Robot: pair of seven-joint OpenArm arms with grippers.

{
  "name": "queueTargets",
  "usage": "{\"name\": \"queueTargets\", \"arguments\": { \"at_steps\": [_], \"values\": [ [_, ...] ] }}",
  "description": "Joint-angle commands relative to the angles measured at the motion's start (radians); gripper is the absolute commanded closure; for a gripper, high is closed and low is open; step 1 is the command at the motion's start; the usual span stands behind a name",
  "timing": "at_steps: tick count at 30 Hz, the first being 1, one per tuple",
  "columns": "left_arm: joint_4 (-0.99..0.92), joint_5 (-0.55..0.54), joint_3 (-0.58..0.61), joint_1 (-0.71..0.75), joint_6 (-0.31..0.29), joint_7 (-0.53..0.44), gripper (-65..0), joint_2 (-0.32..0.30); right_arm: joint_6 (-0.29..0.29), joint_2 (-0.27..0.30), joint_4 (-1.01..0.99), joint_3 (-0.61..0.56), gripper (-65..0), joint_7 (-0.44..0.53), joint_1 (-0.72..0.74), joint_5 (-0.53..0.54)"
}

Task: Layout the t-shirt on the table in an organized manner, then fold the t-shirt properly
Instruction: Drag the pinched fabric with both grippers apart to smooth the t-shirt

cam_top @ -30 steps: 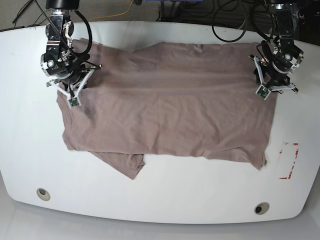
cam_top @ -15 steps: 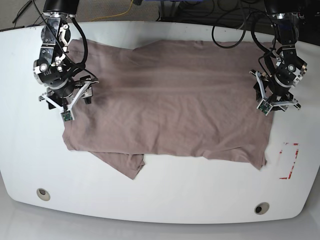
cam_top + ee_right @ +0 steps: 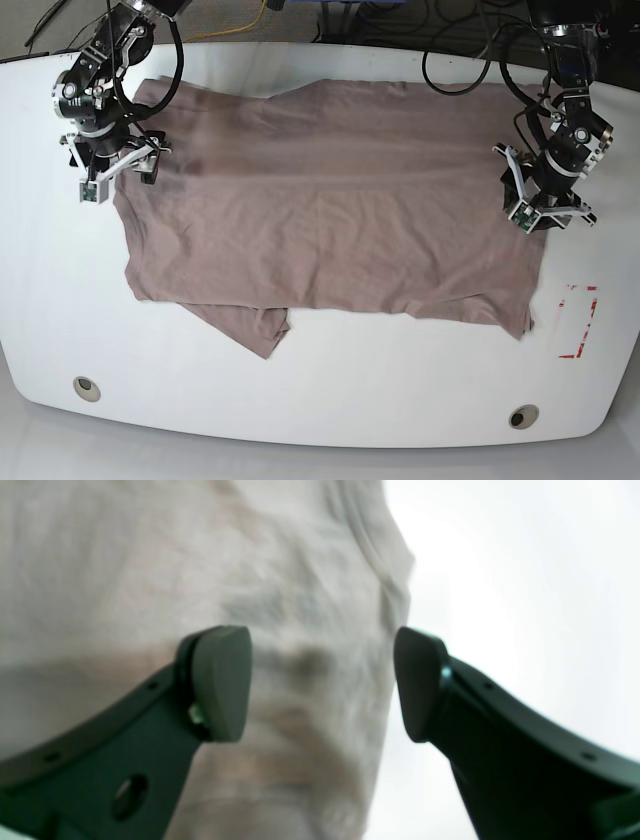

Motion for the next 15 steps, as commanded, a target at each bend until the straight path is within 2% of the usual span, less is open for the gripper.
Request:
{"name": "queueTargets", "arguments": {
  "at_steps": [1, 6, 9, 15],
  "values": [
    [0.013, -0.004, -0.003, -0.009, 0.008, -0.026, -27.4, -0.01, 0.008, 0.01, 0.024, 0.027, -43.1, 0.017, -0.024, 0.09],
    [0.001, -0.002, 0.031, -0.012, 0.01, -0.028, -27.4, -0.01, -0.009, 0.01, 0.024, 0.101, -43.1, 0.017, -0.092, 0.254],
    [-0.002, -0.002, 0.038, -0.013, 0.01, -0.028, -27.4, -0.01, -0.037, 0.01, 0.024, 0.144, -43.1, 0.017, -0.127, 0.314],
    [-0.002, -0.004, 0.072, -0.015, 0.01, -0.029, -27.4, -0.009, -0.044, 0.012, 0.024, 0.179, -43.1, 0.017, -0.202, 0.39]
  ]
}}
